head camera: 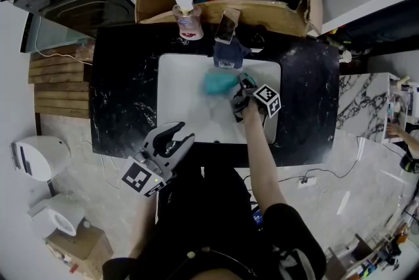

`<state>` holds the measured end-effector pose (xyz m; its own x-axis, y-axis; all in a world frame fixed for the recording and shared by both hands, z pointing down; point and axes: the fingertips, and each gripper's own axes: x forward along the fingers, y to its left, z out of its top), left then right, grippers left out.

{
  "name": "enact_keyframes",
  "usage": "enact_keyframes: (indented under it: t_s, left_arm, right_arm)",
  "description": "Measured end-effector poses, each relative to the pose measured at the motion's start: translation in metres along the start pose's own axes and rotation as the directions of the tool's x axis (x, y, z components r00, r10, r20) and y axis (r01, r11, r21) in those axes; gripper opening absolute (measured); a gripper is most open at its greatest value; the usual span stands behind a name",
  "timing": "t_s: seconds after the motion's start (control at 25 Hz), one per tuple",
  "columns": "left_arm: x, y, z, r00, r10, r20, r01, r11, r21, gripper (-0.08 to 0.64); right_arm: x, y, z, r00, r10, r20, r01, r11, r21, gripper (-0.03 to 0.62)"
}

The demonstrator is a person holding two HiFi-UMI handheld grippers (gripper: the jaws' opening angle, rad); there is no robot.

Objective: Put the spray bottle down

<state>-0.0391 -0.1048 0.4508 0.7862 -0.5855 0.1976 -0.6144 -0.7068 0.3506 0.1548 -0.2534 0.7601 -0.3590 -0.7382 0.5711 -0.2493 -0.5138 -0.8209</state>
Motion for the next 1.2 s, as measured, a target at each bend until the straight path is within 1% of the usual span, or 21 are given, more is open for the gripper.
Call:
enact_keyframes:
  t_s: [0.12,0.4,0.8,1.0,1.2]
  left_arm:
    - [0.002,-0.001,0.000,1.000,-0.002,-0.004,0.002,1.000,0.001,0.123]
    - [0.004,-0.002,0.000,1.000,-0.001,-0.004,0.001,1.000,0.004,0.123]
    - [0.006,-0.004,0.000,1.000,-0.005,-0.001,0.005,1.000,0.007,0.123]
    - [0.006,-0.007,0.000,1.000,-0.012,0.002,0.012,1.000,0.010,0.123]
    - [0.006,-0.008,0.002,1.000,-0.014,0.005,0.014,1.000,0.013,0.123]
  right_arm:
    - [0.000,0.001,-0.001,1.000,-0.002,-0.008,0.002,1.000,-0.002,0.201]
    - [-0.001,0.001,-0.002,1.000,-0.002,-0.018,0.002,1.000,-0.003,0.209]
    - [-0.006,0.003,-0.006,0.999,-0.035,-0.035,0.032,0.997,-0.075,0.224]
    - [-0.008,-0.001,-0.006,0.998,-0.049,-0.041,0.047,0.996,-0.070,0.227]
    - [-0.012,-0.004,-0.006,0.998,-0.055,-0.041,0.053,0.997,-0.047,0.229]
